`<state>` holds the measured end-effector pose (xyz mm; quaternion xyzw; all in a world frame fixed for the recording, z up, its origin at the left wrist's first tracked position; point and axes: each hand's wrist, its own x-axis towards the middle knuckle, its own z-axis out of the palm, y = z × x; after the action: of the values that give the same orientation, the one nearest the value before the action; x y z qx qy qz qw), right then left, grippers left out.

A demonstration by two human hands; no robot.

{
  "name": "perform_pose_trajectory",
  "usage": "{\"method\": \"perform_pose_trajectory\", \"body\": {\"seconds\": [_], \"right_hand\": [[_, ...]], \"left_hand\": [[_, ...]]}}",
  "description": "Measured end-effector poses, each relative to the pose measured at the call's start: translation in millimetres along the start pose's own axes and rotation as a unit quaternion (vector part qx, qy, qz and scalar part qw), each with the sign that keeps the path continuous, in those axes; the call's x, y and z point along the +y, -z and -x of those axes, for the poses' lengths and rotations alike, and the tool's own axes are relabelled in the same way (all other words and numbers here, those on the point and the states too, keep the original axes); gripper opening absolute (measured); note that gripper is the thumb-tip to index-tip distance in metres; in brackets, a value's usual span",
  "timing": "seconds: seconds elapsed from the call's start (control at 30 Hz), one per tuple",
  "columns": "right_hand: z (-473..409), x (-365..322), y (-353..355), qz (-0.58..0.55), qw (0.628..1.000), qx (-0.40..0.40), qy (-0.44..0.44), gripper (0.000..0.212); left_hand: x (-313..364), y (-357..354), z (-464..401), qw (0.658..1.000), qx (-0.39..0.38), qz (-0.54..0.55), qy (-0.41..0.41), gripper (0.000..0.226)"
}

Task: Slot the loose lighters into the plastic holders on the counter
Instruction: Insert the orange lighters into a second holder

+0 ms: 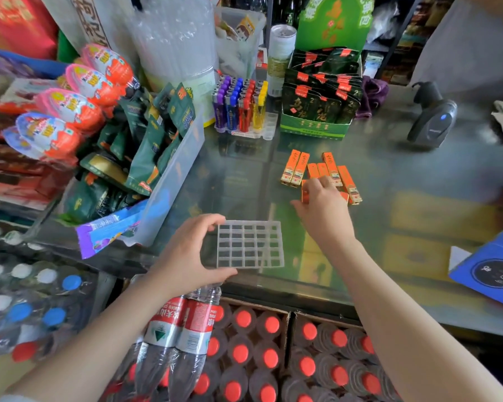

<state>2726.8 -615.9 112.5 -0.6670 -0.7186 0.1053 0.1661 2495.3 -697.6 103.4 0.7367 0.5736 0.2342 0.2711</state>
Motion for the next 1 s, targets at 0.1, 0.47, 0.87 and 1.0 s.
{"method": "perform_pose_trajectory", "body": {"seconds": [0.1,0.47,0.87,1.0], "right_hand": [[-1,-8,-1,0.028,0.999,-0.020,-0.020,0.036],[0,-22,1,-0.081,0.988,-0.106,-0.080,0.021],[12,-63,-9,-0.434,0.895,-0.099,-0.033,0.006],[14,-66,-17,-0.412,0.901,-0.140,0.006,0.011]], "left_hand": [[-7,2,1,0.999,0.018,-0.029,-0.009,0.088],[-16,0,-7,0.997,-0.009,-0.071,-0.030,0.099],[-28,5,-12,0.996,-0.029,-0.028,-0.073,0.095],[-27,5,-11,0.997,-0.014,-0.018,-0.074,0.091]]}}
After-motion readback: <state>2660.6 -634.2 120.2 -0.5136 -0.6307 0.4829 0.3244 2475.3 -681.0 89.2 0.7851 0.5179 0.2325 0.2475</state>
